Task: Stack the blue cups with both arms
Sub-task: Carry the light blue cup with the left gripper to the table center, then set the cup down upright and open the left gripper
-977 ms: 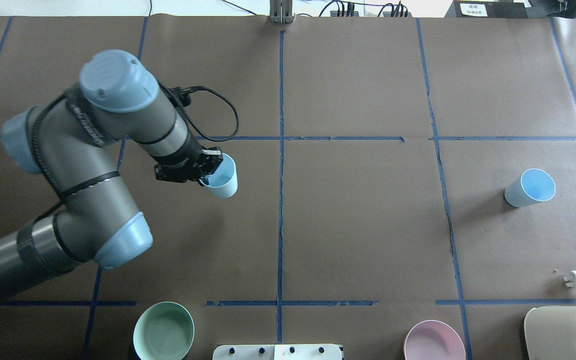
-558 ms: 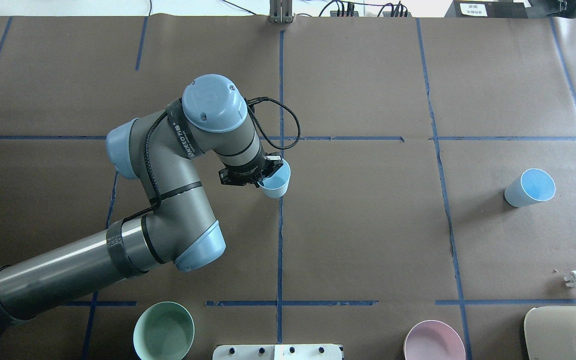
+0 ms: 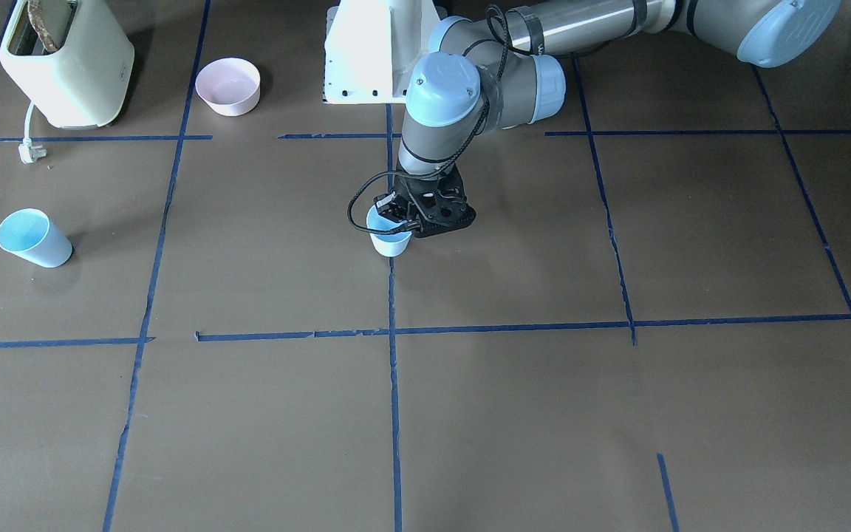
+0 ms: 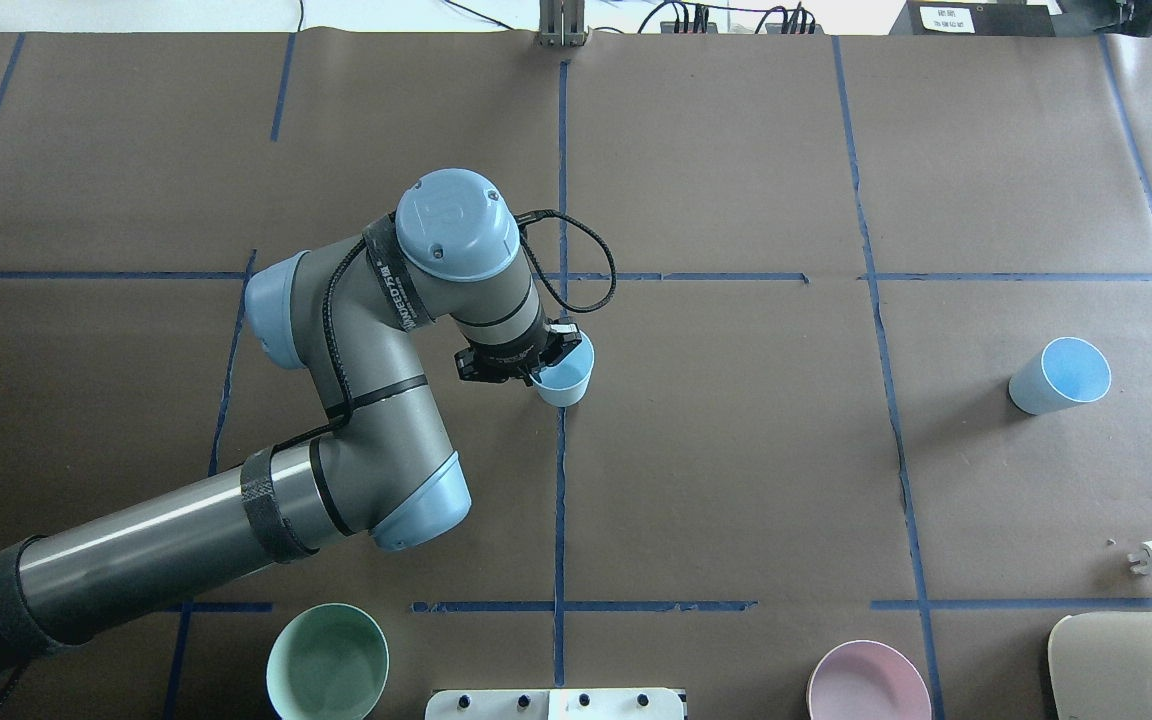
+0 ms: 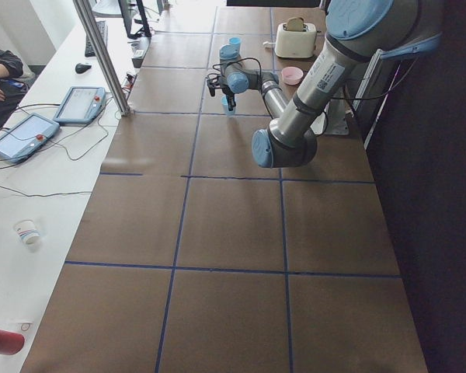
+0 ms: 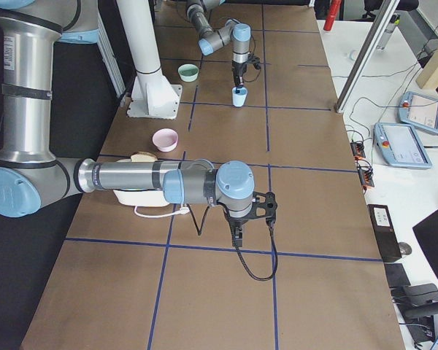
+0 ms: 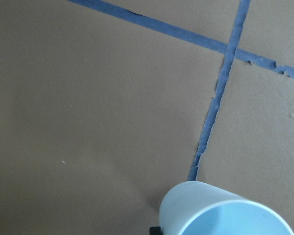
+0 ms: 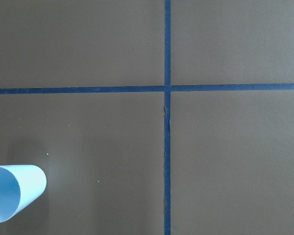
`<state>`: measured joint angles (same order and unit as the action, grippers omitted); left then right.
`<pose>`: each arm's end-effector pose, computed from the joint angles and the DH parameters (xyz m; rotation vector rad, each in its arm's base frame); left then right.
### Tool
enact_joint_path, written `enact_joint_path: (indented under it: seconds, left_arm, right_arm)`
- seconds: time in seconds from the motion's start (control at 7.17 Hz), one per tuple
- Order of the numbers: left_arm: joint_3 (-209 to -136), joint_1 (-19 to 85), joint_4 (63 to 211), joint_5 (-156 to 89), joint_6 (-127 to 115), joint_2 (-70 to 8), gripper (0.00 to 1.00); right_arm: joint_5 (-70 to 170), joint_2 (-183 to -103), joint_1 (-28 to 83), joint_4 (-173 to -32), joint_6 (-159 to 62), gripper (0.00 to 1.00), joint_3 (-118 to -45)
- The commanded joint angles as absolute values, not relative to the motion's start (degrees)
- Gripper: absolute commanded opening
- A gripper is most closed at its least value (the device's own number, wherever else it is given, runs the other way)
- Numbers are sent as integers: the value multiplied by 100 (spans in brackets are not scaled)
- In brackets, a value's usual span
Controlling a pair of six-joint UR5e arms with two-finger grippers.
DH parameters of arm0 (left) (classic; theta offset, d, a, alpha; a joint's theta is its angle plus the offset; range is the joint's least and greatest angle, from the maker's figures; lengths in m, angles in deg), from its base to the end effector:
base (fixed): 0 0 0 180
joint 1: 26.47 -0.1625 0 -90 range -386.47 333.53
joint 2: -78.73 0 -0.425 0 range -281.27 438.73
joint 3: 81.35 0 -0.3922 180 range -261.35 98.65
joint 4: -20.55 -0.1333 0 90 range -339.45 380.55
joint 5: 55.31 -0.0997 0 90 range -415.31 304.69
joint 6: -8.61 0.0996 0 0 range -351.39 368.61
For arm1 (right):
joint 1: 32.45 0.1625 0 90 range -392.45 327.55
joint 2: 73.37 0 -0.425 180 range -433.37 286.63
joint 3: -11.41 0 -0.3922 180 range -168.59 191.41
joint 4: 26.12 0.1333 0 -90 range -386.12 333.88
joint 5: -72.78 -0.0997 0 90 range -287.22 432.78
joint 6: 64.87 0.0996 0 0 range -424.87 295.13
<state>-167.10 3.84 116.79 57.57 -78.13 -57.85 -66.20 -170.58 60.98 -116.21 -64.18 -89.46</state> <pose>0.5854 -0.4518 0.1765 -0.1178 0.9106 -0.2694 0.0845 -0.4374 0.6181 0.0789 -0.8530 0.0408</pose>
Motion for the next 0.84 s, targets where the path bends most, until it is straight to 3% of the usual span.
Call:
enact_joint_path:
  seconds: [0.0,0.14,0.42,0.7]
  left_arm:
    - [-16704,359,11688,5745,-7814,-5786,50]
    - [-16747,368,11671,5745,-7805,-5777,99]
    - [-17062,455,11610,5763,-7822,-5751,100]
    - [-17887,840,10691,6208,-7605,-5558,100]
  right_arm:
    - [-6618,-17058,6098,-11621,-6417,99,-8958]
    - [-6600,-17032,6098,-11621,-6408,99,-9001]
    - [-6618,-16996,6098,-11621,-6391,99,-9063]
    - [-6591,-17014,6071,-11603,-6103,99,-9185]
